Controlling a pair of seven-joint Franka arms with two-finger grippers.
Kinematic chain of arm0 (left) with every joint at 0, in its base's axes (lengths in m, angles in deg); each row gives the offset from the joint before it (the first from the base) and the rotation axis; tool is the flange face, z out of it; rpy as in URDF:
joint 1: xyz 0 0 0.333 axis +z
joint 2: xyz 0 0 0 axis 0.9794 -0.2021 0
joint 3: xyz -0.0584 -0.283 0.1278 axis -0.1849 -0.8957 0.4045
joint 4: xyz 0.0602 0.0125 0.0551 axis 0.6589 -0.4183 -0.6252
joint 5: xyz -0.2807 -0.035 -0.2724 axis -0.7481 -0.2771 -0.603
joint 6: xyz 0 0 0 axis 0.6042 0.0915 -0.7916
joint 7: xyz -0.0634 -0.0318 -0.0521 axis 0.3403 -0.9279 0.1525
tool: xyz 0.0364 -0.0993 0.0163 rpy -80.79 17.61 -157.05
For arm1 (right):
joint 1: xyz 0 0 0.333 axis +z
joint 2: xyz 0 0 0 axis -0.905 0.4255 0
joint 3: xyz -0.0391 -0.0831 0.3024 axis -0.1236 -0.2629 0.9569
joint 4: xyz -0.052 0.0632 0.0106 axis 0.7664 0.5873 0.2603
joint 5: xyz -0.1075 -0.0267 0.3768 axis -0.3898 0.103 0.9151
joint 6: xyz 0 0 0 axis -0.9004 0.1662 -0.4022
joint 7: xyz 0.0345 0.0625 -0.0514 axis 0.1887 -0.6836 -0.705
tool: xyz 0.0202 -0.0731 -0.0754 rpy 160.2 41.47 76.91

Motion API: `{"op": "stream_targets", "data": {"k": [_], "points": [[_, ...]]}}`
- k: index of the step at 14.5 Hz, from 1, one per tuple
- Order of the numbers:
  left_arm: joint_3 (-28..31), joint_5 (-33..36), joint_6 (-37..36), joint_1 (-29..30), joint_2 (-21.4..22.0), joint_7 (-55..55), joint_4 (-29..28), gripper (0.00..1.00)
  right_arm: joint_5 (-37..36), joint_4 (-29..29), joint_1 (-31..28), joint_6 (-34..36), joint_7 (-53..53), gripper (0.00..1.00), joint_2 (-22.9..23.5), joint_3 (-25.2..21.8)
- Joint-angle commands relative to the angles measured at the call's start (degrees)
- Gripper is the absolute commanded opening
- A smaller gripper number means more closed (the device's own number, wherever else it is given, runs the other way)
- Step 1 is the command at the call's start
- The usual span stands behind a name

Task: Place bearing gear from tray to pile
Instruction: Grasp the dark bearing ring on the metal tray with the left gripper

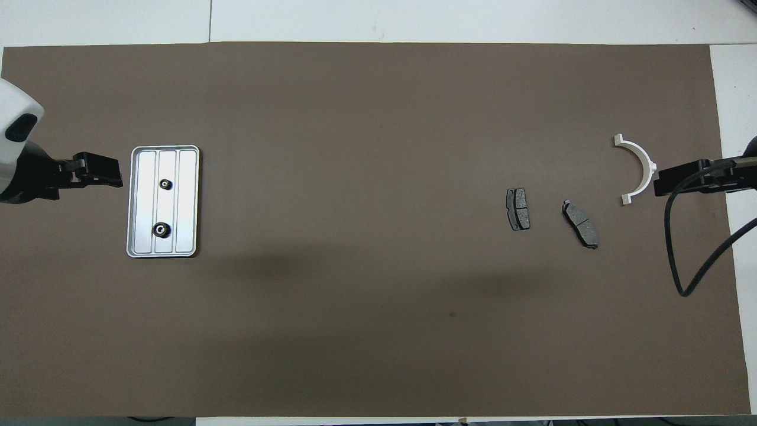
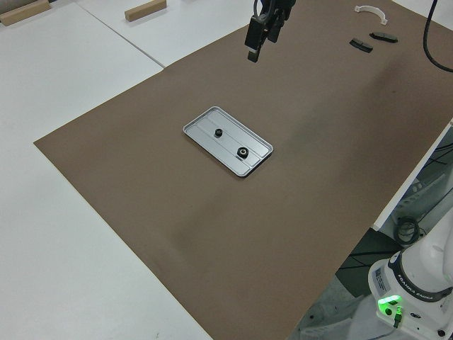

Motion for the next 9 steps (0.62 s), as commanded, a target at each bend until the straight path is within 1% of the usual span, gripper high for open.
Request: {"op": "stream_targets", "data": {"k": [1,3,5,6,7,8,9], "points": [[-0.13,-0.08,5.23,2.32,1.73,6.07,-7.17,1.0,0.7,-0.78,-0.66,-0.45,0.22,1.0,-0.68,0.26],[-0.22,0.01,8.91,4.77,0.84,11.08,-11.28,1.0,0.7,-0.78,-0.83,-0.54,0.22,1.0,-0.68,0.26],[-0.22,0.01,13.83,5.22,0.49,11.55,-15.95,1.0,0.7,-0.78,-0.75,-0.54,0.48,1.0,-0.59,0.26],[-0.22,0.01,15.86,5.22,-0.38,11.29,-17.53,0.99,0.7,-0.78,-0.66,-0.54,0.65,1.0,-0.68,0.26],[-0.22,0.01,17.79,5.31,-1.7,10.41,-18.51,0.87,0.7,-0.78,-0.66,-0.54,0.48,1.0,-0.59,0.26],[-0.22,0.01,20.42,5.4,-2.49,10.23,-19.65,0.8,0.7,-0.78,-0.66,-0.54,0.48,1.0,-0.59,0.26],[-0.22,0.01,22.71,5.4,-3.02,10.14,-20.96,0.79,0.62,-0.78,-0.49,-0.63,0.57,1.0,-0.59,0.26]]}}
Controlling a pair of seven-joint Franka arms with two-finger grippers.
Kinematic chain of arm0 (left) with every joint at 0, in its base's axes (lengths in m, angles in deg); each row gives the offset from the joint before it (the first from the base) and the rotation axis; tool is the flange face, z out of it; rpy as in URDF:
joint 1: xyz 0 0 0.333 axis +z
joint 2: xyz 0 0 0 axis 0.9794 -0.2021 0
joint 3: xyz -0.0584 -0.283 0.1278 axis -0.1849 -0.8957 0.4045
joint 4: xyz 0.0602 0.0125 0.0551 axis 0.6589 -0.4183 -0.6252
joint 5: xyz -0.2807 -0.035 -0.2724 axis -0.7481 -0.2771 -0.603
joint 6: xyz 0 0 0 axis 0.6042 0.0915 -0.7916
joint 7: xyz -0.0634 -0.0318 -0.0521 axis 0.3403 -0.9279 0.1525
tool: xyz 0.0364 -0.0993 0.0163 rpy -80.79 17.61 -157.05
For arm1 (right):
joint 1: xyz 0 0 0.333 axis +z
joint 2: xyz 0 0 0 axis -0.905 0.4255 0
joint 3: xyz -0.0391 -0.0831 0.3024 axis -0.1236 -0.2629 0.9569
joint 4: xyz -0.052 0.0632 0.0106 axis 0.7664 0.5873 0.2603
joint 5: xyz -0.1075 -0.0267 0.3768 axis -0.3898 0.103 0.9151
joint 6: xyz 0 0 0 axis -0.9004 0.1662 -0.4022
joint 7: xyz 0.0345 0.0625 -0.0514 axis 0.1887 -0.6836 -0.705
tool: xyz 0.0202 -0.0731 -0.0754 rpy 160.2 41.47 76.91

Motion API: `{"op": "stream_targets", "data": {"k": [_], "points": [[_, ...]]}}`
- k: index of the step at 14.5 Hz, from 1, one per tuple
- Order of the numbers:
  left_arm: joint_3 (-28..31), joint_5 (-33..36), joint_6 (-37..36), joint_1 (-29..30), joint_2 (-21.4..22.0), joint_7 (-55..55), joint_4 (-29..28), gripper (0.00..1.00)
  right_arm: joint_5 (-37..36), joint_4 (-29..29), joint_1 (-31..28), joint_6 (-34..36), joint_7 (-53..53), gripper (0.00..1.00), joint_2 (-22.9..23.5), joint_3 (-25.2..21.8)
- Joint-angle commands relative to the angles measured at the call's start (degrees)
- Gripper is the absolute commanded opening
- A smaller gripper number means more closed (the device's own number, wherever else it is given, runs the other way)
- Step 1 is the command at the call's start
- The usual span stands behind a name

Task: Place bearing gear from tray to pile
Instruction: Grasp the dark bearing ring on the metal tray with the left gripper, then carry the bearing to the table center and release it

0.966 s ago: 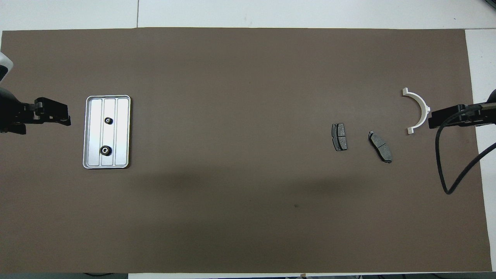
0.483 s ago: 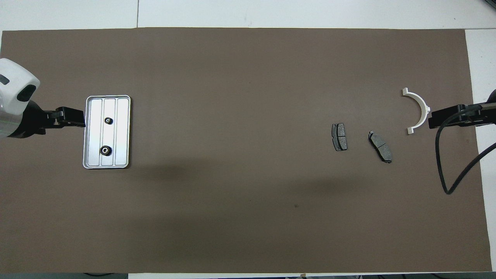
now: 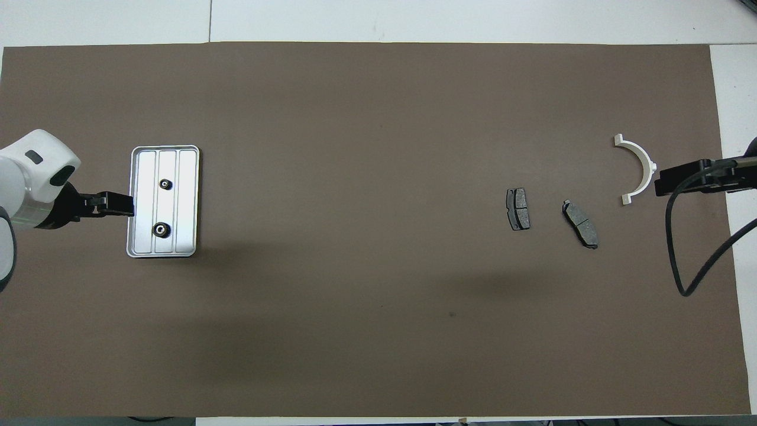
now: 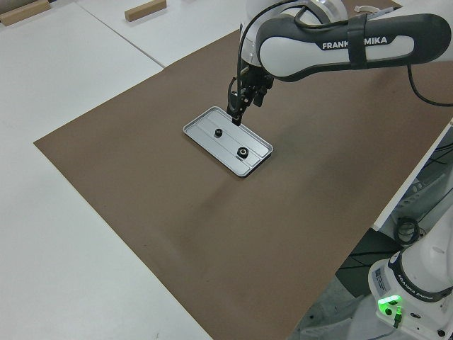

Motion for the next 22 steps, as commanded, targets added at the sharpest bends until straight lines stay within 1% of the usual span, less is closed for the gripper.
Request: {"op": "stream_targets", "data": {"k": [1,4,5,6,8,10,11,18,21,22], "points": [[-0.37,0.0,6.24,0.4,-1.74,-0.51,-3.63,0.77,0.62,-0.78,-0.45,-1.06,0.48,1.0,-0.59,0.34],[-0.37,0.0,10.73,0.39,-6.22,-1.83,-4.34,0.74,0.62,-0.78,-0.27,-1.94,0.39,1.0,-0.59,0.34],[-0.37,0.0,11.52,0.4,-7.1,-1.83,-4.43,0.73,0.7,-0.87,-0.19,-1.94,0.48,1.0,-0.59,0.34],[-0.37,0.0,12.22,0.4,-7.81,-1.91,-4.52,0.71,0.7,-0.87,-0.18,-1.94,0.65,1.0,-0.59,0.34],[-0.37,0.0,13.02,0.4,-8.78,-1.92,-5.04,0.63,0.97,-0.78,-0.18,-1.94,0.83,1.0,-0.59,0.34],[-0.37,0.0,14.25,0.48,-9.91,-1.92,-5.4,0.62,1.06,-0.78,-0.45,-2.12,0.92,1.0,-0.59,0.34],[-0.37,0.0,14.25,0.4,-10.01,-2.09,-5.83,0.62,1.06,-0.87,-0.36,-2.99,1.01,1.0,-0.51,0.34],[-0.37,0.0,13.9,0.4,-9.66,-2.7,-7.16,0.62,1.14,-0.87,-0.62,-3.0,0.65,1.0,-0.59,0.34],[-0.37,0.0,14.17,0.31,-9.66,-3.32,-7.16,0.56,1.14,-0.87,-0.71,-2.73,0.48,1.0,-0.59,0.34],[-0.37,0.0,14.25,0.31,-9.66,-3.32,-7.16,0.49,1.14,-0.87,-0.45,-2.74,0.65,1.0,-0.59,0.34]]}}
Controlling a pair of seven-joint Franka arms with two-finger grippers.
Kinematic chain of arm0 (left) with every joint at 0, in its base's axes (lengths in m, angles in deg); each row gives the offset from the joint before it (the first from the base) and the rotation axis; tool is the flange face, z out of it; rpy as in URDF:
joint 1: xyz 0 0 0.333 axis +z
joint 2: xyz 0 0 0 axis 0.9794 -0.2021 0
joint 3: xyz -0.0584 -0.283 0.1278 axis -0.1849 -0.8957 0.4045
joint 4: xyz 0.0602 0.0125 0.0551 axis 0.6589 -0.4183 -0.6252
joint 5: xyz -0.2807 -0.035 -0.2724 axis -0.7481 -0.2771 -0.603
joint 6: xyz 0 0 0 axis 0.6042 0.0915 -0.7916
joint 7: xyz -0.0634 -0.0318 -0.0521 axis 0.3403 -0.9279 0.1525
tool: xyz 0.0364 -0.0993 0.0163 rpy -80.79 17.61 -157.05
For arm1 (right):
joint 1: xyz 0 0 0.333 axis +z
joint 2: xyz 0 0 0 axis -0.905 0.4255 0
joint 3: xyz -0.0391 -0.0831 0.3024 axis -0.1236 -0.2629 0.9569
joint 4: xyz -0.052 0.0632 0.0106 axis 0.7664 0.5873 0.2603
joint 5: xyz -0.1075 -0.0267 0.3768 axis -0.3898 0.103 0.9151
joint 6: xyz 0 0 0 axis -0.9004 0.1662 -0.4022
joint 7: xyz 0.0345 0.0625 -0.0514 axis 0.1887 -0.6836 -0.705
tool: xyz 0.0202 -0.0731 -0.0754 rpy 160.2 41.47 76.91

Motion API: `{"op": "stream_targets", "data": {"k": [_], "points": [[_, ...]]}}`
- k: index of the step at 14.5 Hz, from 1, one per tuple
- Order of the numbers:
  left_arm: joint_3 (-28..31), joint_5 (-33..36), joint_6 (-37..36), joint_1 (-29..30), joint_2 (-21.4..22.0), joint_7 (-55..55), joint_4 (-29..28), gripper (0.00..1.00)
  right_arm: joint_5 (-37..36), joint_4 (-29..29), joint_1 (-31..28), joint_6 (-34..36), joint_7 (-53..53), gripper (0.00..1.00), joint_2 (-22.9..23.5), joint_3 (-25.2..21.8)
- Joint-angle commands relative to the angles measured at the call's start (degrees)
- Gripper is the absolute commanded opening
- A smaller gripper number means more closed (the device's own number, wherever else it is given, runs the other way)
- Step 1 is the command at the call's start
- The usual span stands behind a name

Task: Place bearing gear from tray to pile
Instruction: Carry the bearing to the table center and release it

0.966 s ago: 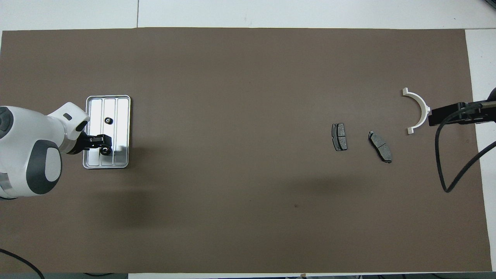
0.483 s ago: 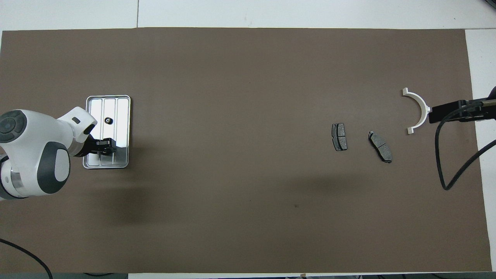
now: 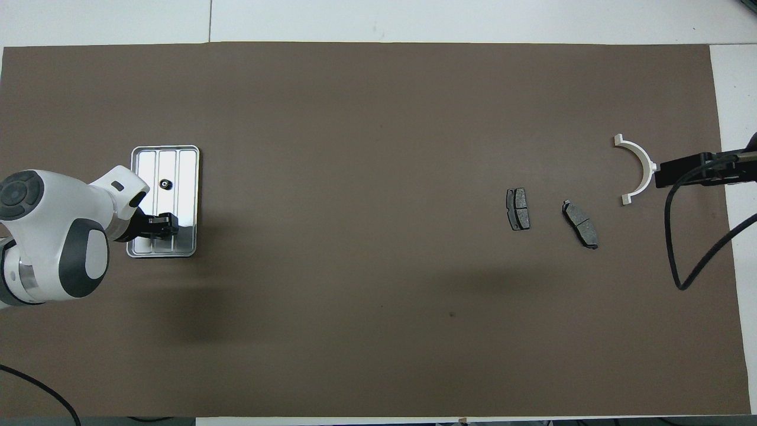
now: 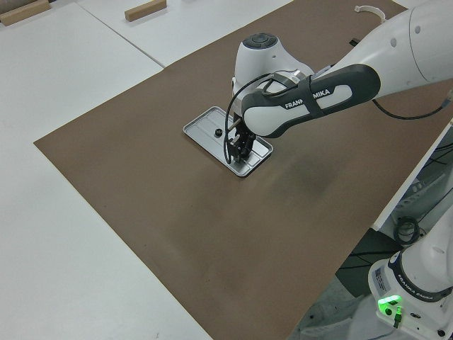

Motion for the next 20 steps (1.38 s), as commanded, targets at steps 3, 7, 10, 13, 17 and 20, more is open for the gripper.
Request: {"op": "stream_targets", "data": {"k": [3,7,10,13,17,20], "points": [[-0.29,-0.09,1.07,0.3,0.51,-1.37,-0.8,0.17,1.14,-0.87,-0.02,-0.63,0.85,1.0,-0.68,0.61],[-0.55,-0.44,-5.84,-0.75,0.33,-5.05,5.5,0.04,1.14,-0.95,1.2,-0.81,0.85,1.0,-0.68,0.79],[-0.64,-0.62,-17.81,-7.23,-0.71,-16.19,16.59,0.05,1.14,-0.95,1.3,-0.63,0.85,1.0,-0.68,0.79],[-0.56,-0.53,-17.22,-17.33,-1.6,-34.45,19.24,0.05,1.14,-1.04,1.21,-0.63,0.85,1.0,-0.68,0.79],[-0.38,-0.18,-16.68,-28.94,-4.84,-50.57,24.59,0.05,1.14,-1.04,1.29,-0.81,0.68,1.0,-0.68,0.79],[-0.2,1.04,-19.58,-35.98,-16.05,-60.23,37.04,0.05,1.14,-1.04,1.38,-0.37,0.76,1.0,-0.68,0.79]]}}
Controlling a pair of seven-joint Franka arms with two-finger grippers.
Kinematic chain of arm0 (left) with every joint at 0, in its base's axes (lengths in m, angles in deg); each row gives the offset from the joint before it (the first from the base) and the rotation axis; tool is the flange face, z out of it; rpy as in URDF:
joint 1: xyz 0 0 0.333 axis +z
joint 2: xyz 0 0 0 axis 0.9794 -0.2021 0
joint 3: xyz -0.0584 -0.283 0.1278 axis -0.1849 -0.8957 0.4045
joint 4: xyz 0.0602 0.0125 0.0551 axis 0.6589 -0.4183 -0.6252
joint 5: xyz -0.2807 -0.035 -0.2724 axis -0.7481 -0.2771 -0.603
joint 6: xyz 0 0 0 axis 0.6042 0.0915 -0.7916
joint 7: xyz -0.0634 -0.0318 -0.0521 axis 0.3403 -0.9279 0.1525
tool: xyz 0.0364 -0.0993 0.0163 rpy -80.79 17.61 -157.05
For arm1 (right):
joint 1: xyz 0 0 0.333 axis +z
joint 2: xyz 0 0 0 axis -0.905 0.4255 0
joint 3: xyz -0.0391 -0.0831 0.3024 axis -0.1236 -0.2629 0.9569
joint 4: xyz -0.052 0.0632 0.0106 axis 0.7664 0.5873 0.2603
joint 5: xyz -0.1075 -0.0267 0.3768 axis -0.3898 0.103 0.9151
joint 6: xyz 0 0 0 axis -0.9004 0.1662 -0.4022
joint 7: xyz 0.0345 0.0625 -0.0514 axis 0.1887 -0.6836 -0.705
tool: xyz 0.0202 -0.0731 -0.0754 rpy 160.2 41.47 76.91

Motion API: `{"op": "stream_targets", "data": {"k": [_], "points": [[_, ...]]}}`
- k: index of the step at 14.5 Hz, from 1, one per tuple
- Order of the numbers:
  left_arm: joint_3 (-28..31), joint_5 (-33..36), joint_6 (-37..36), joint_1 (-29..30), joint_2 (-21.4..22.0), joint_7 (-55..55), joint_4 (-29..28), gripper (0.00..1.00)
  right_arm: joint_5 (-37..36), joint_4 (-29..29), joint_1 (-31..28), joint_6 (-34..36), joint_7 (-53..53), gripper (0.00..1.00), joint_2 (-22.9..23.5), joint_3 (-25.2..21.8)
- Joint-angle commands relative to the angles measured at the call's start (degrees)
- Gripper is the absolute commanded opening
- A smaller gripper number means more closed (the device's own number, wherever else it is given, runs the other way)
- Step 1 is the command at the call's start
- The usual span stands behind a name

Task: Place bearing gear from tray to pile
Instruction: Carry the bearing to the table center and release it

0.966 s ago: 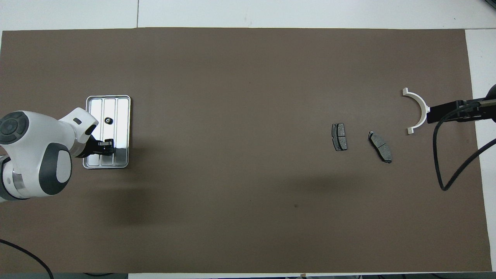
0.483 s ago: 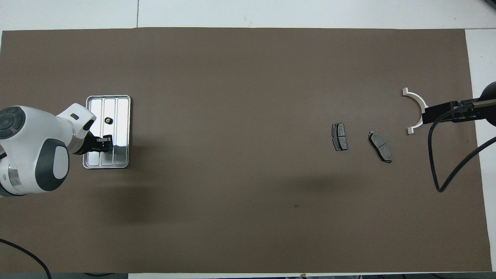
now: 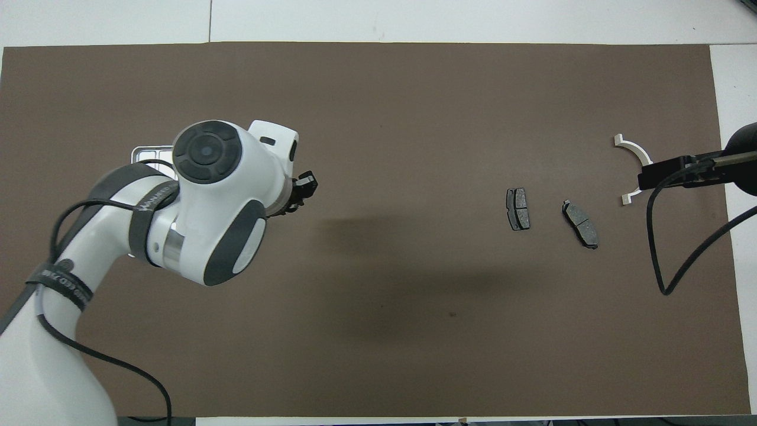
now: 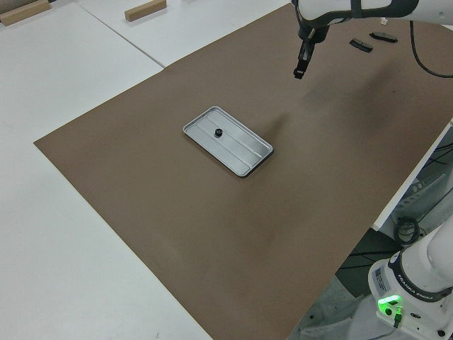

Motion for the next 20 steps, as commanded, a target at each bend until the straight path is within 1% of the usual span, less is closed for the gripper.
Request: {"op": "stream_targets", "data": {"k": [1,2,3,5,7,9,13,14,15,16,18,19,20], "points": [[1.18,2.49,-3.29,-4.89,-13.52,-8.53,15.11,0.05,1.11,-1.04,-0.17,-0.28,0.72,1.0,-0.68,0.1],[1.09,2.85,-2.42,-4.9,-14.07,-9.51,14.88,0.05,1.11,-1.04,-0.17,-0.37,0.89,1.0,-0.68,0.1],[1.18,3.2,-1.11,-5.08,-13.9,-9.61,12.53,0.05,1.11,-1.12,-0.08,-0.37,1.16,1.0,-0.77,0.1],[1.18,3.47,3.72,-5.78,-12.94,-11.61,7.43,0.05,1.2,-1.56,0.88,-0.37,4.13,1.0,-0.86,0.19],[1.09,3.56,5.4,-5.87,-12.41,-12.68,4.79,0.05,1.11,-1.56,1.59,-0.37,4.23,1.0,-0.95,0.19],[1.18,3.56,9.17,-6.05,-11.36,-13.3,0.92,0.05,1.2,-1.56,1.67,-0.37,4.23,1.0,-0.95,0.19],[1.18,3.56,10.59,-6.05,-10.91,-13.39,-0.93,0.06,1.2,-2.0,2.2,-0.28,4.32,1.0,-1.29,0.19],[1.18,3.56,10.94,-6.05,-10.74,-13.39,-1.29,0.13,1.28,-2.35,2.29,-0.28,4.41,1.0,-1.38,0.19],[1.18,3.64,10.42,-6.05,-10.74,-13.39,-1.2,0.58,1.2,-2.7,2.29,-0.46,4.41,1.0,-1.73,0.28],[1.35,3.73,9.55,-6.05,-10.74,-13.39,-0.77,1.0,1.28,-2.79,2.38,-0.46,4.5,1.0,-1.82,0.28],[1.79,5.48,5.34,-5.61,-10.74,-13.21,1.68,1.0,1.2,-2.8,3.61,-0.63,6.07,1.0,-1.82,0.28],[1.88,5.84,4.1,-5.09,-10.56,-12.86,2.22,1.0,1.2,-2.8,3.7,-0.55,7.91,1.0,-1.91,0.28],[2.05,5.84,3.91,-4.21,-9.52,-12.51,2.14,1.0,1.28,-2.88,4.57,-0.55,9.93,1.0,-1.91,0.28]]}}
